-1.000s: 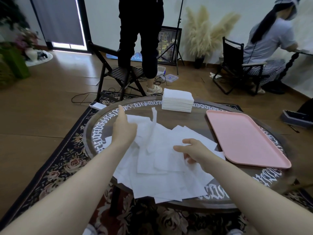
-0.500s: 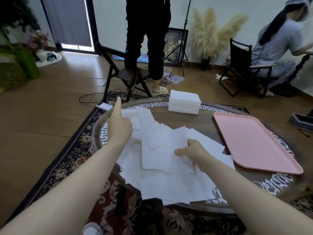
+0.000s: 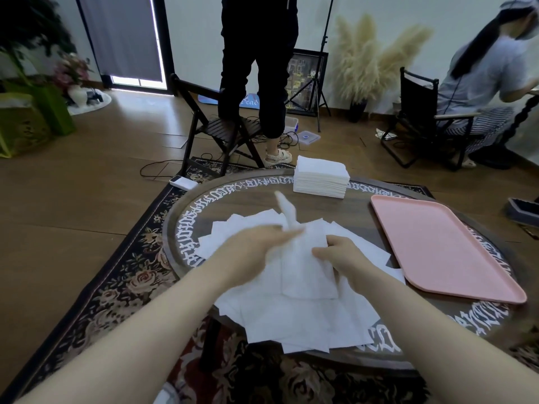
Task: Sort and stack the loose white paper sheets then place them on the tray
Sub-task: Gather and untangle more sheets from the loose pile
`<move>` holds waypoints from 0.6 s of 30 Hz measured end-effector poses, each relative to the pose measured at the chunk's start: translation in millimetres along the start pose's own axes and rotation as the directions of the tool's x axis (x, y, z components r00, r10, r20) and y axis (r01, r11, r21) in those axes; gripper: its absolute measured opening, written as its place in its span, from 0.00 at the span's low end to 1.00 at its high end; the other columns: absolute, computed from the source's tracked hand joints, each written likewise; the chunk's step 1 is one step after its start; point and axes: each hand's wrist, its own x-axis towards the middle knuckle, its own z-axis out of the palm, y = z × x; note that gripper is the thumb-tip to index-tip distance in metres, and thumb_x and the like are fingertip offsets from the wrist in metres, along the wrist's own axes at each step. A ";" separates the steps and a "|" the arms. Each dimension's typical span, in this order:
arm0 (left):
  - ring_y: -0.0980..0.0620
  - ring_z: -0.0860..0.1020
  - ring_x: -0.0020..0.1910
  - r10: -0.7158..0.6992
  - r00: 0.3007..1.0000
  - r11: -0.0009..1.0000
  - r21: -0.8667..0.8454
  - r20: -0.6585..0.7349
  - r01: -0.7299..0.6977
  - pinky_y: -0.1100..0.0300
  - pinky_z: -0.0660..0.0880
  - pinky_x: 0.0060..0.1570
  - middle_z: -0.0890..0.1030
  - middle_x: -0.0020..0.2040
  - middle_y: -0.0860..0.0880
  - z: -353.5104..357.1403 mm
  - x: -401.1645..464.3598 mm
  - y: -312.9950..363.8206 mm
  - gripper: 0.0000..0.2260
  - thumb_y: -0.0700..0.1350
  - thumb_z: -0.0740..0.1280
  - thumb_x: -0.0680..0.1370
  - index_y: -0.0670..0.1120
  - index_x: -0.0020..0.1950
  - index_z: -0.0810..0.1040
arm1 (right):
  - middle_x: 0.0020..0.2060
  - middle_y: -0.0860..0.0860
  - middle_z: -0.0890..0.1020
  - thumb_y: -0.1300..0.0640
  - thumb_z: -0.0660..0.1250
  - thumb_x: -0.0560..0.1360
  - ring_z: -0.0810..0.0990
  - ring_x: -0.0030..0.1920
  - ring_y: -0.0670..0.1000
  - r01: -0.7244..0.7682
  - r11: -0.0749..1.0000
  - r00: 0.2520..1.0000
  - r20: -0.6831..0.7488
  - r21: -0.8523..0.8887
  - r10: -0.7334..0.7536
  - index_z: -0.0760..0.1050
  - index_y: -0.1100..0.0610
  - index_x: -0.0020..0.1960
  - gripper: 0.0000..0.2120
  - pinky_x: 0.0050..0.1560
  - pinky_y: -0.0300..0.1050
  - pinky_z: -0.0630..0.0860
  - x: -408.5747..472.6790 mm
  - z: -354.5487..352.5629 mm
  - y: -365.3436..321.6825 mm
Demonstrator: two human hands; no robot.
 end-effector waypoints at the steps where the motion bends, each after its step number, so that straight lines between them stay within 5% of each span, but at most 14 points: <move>1: 0.53 0.62 0.76 0.071 0.986 0.997 0.026 0.150 -0.075 0.59 0.54 0.74 0.68 0.75 0.53 4.9 -0.5 3.4 0.34 0.26 0.54 0.75 0.57 0.73 0.70 | 0.38 0.54 0.80 0.64 0.62 0.77 0.77 0.35 0.52 -0.014 1.000 0.999 -0.029 0.004 0.015 0.77 0.59 0.42 0.07 0.34 0.42 0.70 1.3 -0.9 0.1; 3: 0.58 0.57 0.77 0.161 0.946 0.986 -0.016 0.282 -0.163 0.56 0.44 0.77 0.69 0.74 0.55 6.5 -3.1 2.3 0.32 0.24 0.53 0.72 0.52 0.64 0.81 | 0.40 0.54 0.79 0.57 0.60 0.80 0.75 0.39 0.54 -0.077 0.996 0.995 -0.059 0.043 0.080 0.78 0.59 0.46 0.09 0.40 0.44 0.71 3.5 -3.3 0.3; 6: 0.63 0.63 0.73 0.012 0.990 0.956 -0.293 0.139 0.030 0.65 0.51 0.75 0.76 0.69 0.56 -5.8 -14.1 -1.8 0.29 0.24 0.53 0.69 0.49 0.49 0.87 | 0.48 0.55 0.82 0.45 0.53 0.84 0.79 0.48 0.57 -0.174 0.978 0.984 -0.021 0.115 0.177 0.78 0.59 0.55 0.21 0.56 0.50 0.75 5.8 -8.7 1.3; 9: 0.59 0.68 0.71 -0.254 0.966 0.908 -0.355 -0.049 0.221 0.72 0.64 0.61 0.75 0.69 0.57 -13.2 -19.8 -11.8 0.22 0.30 0.57 0.75 0.53 0.53 0.83 | 0.39 0.53 0.81 0.46 0.59 0.82 0.77 0.36 0.52 -0.185 0.982 0.983 0.013 0.036 0.184 0.79 0.60 0.53 0.19 0.40 0.44 0.73 2.6 -12.0 -2.1; 11: 0.54 0.61 0.76 -0.335 0.942 0.932 -0.141 0.016 0.334 0.60 0.62 0.69 0.63 0.77 0.54 -11.9 -22.2 -23.0 0.20 0.45 0.63 0.80 0.54 0.72 0.70 | 0.38 0.53 0.78 0.48 0.65 0.79 0.75 0.35 0.52 -0.128 0.976 0.992 -0.002 -0.175 0.130 0.78 0.65 0.54 0.19 0.35 0.43 0.66 0.9 -14.4 -2.7; 12: 0.53 0.55 0.78 -0.367 0.920 0.927 -0.025 0.136 0.374 0.54 0.58 0.74 0.55 0.80 0.52 -8.6 -24.9 -27.7 0.29 0.54 0.65 0.79 0.53 0.79 0.58 | 0.38 0.53 0.77 0.49 0.66 0.78 0.73 0.35 0.53 -0.105 0.961 0.994 0.002 -0.255 0.109 0.77 0.66 0.51 0.18 0.34 0.43 0.64 0.6 -15.6 -2.3; 15: 0.50 0.42 0.80 -0.377 0.850 0.925 0.103 0.368 0.366 0.44 0.48 0.77 0.38 0.81 0.49 1.6 -33.0 -33.6 0.52 0.68 0.68 0.71 0.52 0.80 0.35 | 0.29 0.48 0.77 0.48 0.70 0.75 0.72 0.31 0.52 -0.086 0.961 0.990 0.082 -0.263 0.111 0.75 0.58 0.38 0.15 0.30 0.41 0.63 -0.9 -16.0 -3.1; 18: 0.49 0.39 0.79 -0.333 0.858 0.943 0.109 0.391 0.316 0.45 0.47 0.78 0.35 0.80 0.47 9.4 -36.0 -36.4 0.57 0.67 0.71 0.69 0.52 0.78 0.30 | 0.40 0.48 0.87 0.48 0.71 0.75 0.84 0.40 0.52 0.007 0.989 0.985 0.171 -0.147 0.019 0.83 0.55 0.48 0.10 0.39 0.42 0.75 -1.0 -12.5 -8.0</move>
